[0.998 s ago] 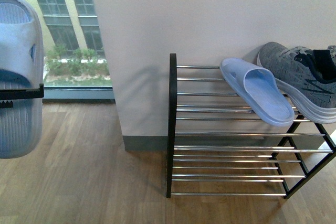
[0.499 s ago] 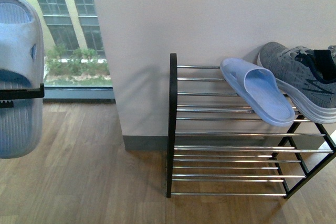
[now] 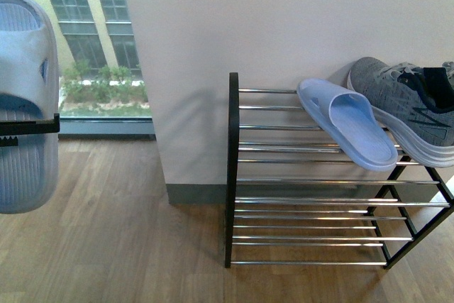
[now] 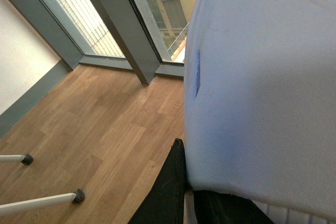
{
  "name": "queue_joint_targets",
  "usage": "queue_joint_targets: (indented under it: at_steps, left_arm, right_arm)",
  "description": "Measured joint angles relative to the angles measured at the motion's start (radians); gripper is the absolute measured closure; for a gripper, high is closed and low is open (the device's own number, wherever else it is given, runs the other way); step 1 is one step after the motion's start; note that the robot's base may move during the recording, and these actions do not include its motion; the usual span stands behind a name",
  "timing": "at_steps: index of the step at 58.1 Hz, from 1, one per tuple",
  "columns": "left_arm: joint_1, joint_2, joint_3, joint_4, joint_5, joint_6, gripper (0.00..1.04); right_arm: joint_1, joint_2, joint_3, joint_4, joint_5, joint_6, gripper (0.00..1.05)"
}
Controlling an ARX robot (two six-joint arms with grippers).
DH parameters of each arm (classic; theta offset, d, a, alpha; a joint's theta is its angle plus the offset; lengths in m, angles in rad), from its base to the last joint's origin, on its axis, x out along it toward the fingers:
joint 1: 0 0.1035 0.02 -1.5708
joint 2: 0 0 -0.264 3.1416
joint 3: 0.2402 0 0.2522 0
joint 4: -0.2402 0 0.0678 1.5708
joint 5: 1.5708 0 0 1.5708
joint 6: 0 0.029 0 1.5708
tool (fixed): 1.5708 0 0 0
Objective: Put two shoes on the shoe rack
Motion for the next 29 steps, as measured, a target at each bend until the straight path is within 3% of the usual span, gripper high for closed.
queue_joint_targets:
  at_steps: [22,29]
  left_arm:
    - [0.007,0.000,0.000,0.000,-0.003,0.000,1.03]
    - [0.004,-0.001,0.000,0.000,0.000,0.000,1.03]
  right_arm:
    - [0.000,0.000,0.000,-0.001,-0.004,0.000,0.10]
    - [0.000,0.000,0.000,-0.001,-0.004,0.001,0.09]
